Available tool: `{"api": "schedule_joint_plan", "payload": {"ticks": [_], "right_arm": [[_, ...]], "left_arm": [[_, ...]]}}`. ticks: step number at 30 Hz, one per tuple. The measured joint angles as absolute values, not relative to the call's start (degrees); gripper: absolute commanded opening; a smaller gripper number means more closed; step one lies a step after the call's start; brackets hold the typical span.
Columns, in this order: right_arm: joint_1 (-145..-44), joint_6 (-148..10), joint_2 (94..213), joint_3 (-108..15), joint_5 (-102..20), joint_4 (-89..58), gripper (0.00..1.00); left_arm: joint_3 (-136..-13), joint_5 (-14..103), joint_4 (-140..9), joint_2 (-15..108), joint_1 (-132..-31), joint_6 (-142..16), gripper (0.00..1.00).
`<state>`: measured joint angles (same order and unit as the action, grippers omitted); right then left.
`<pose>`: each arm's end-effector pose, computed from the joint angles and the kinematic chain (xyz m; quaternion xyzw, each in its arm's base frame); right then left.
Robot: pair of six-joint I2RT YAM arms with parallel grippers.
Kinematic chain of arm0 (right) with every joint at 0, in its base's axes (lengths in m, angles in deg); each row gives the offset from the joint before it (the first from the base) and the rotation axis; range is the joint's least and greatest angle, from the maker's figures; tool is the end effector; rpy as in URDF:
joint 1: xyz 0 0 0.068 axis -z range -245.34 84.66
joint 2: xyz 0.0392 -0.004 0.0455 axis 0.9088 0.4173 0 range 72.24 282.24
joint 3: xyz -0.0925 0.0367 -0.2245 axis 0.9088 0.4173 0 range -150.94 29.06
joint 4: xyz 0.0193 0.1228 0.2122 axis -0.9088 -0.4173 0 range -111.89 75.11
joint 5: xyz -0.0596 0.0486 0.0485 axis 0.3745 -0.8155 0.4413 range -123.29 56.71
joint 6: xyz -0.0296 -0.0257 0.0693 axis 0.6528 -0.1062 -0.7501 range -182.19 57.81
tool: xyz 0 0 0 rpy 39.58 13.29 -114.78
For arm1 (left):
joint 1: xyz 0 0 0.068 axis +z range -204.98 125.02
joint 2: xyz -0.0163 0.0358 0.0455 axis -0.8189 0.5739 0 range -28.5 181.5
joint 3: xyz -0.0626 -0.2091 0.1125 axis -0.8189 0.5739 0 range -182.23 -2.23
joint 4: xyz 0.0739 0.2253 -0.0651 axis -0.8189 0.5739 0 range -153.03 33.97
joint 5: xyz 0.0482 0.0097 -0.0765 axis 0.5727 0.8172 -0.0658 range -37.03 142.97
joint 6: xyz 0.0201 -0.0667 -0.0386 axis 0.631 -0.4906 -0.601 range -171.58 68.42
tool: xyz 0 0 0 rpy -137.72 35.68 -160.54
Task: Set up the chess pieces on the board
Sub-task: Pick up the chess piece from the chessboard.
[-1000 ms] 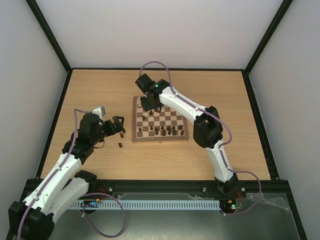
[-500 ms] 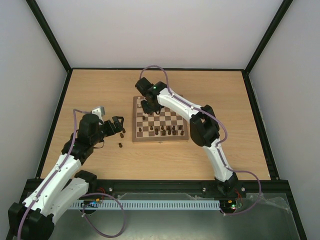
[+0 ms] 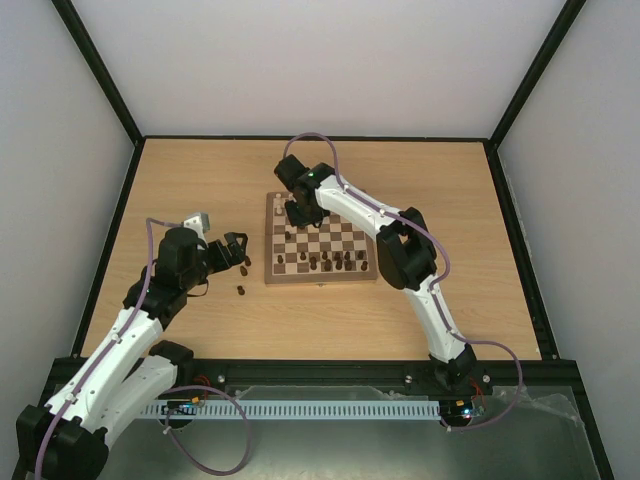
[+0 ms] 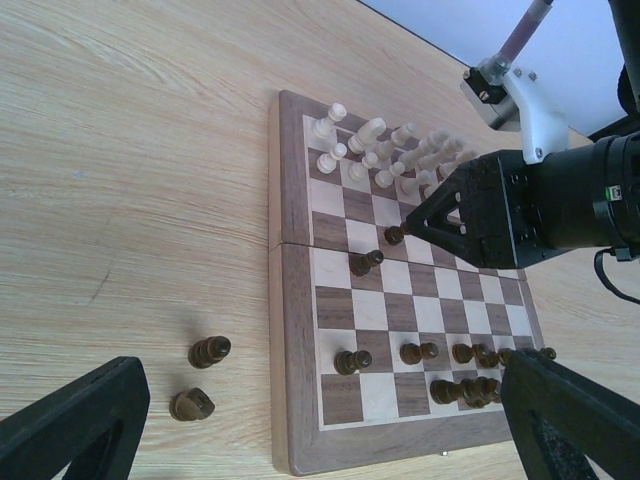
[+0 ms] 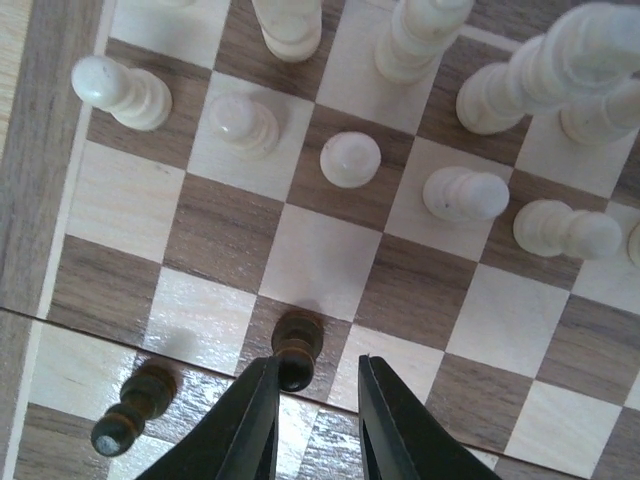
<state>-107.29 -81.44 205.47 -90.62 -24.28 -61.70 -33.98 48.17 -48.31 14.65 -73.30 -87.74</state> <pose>0.3698 0.3182 0.1669 -0.1701 0.9488 0.0644 0.2581 0.1990 -0.0719 0.2258 -0.1096 0.8411 -0.2734 0.4536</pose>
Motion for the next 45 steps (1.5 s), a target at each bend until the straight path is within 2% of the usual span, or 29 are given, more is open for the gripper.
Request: {"api": "schedule_joint_plan", "payload": {"ticks": [11, 16, 27, 30, 38, 45], "right_arm": [[-107.29, -80.85, 207.0, -92.24, -25.59, -61.33, 0.25], [-107.29, -80.7, 207.04, -92.24, -25.76, -61.33, 0.21], [-107.29, -80.61, 207.06, -92.24, -25.81, -61.33, 0.21], [-107.29, -80.56, 207.13, -92.24, -25.83, -61.33, 0.15], [-107.29, -80.41, 207.8, -92.26, -26.35, -61.31, 0.19], [-107.29, -80.32, 208.11, -92.26, -26.59, -61.31, 0.07]], "left_arm": [[-33.98, 48.72, -48.29, 14.65, -73.3, -87.74, 0.99], [-33.98, 48.74, -48.31, 14.65, -73.3, -87.74, 0.99], [-33.98, 48.74, -48.27, 14.65, -73.3, -87.74, 0.99], [-33.98, 48.74, -48.27, 14.65, -73.3, -87.74, 0.99], [-33.98, 48.74, -48.27, 14.65, -73.3, -87.74, 0.99], [-33.98, 48.74, -48.27, 14.65, -73.3, -87.74, 0.99]]}}
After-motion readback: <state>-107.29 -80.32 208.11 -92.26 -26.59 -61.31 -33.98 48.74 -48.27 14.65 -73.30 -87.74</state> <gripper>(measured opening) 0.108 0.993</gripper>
